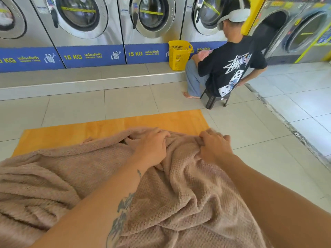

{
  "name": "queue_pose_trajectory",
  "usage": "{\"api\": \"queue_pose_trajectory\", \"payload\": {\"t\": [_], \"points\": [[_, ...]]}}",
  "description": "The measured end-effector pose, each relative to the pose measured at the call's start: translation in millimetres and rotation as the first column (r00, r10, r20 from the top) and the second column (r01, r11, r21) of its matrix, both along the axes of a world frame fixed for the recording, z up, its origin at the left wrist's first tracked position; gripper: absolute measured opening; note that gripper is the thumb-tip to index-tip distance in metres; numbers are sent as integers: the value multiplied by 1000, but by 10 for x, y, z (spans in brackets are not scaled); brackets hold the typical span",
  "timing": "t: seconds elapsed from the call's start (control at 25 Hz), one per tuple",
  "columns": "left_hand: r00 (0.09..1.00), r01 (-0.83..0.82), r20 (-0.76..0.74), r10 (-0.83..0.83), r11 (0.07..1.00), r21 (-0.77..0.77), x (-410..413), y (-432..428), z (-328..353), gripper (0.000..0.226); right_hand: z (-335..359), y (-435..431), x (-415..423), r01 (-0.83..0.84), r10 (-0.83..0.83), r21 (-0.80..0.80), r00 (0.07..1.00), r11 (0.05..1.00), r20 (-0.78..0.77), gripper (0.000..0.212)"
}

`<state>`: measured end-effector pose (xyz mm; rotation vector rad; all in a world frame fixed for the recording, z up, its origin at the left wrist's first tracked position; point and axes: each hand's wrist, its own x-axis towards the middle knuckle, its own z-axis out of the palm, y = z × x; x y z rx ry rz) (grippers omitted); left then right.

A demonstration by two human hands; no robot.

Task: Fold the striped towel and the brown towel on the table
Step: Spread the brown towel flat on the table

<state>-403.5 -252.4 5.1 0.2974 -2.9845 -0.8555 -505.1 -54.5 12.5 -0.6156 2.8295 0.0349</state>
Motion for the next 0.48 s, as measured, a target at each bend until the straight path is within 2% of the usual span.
{"api": "queue_pose_trajectory", "payload": {"t": [0.08, 0.2, 0.24, 0.28, 0.36, 0.4, 0.48], "points": [[998, 40, 49, -39, 999, -17, -202, 170, -54, 36, 55, 202, 54, 19, -19, -18, 999, 1000, 29, 49], [993, 75, 93, -72, 997, -22, -459, 339, -136, 39, 282, 483, 23, -19, 36, -54, 943, 998, 331, 19], [992, 78, 99, -75, 997, -22, -531, 374, -161, 39, 353, 528, -48, -4, 41, -95, 921, 995, 388, 21], [990, 78, 116, -74, 997, -29, -593, 404, -177, 39, 369, 555, -144, 39, 20, -142, 922, 989, 388, 21], [978, 69, 198, -59, 997, -43, -688, 481, -208, 42, 273, 570, -338, 108, -68, -127, 957, 986, 282, 24], [966, 61, 253, -45, 997, -55, -723, 531, -217, 45, 193, 556, -403, 109, -94, -67, 977, 992, 190, 30], [941, 40, 338, -13, 997, -72, -748, 608, -214, 49, 21, 503, -479, 42, -44, 29, 997, 999, 66, 35]]}}
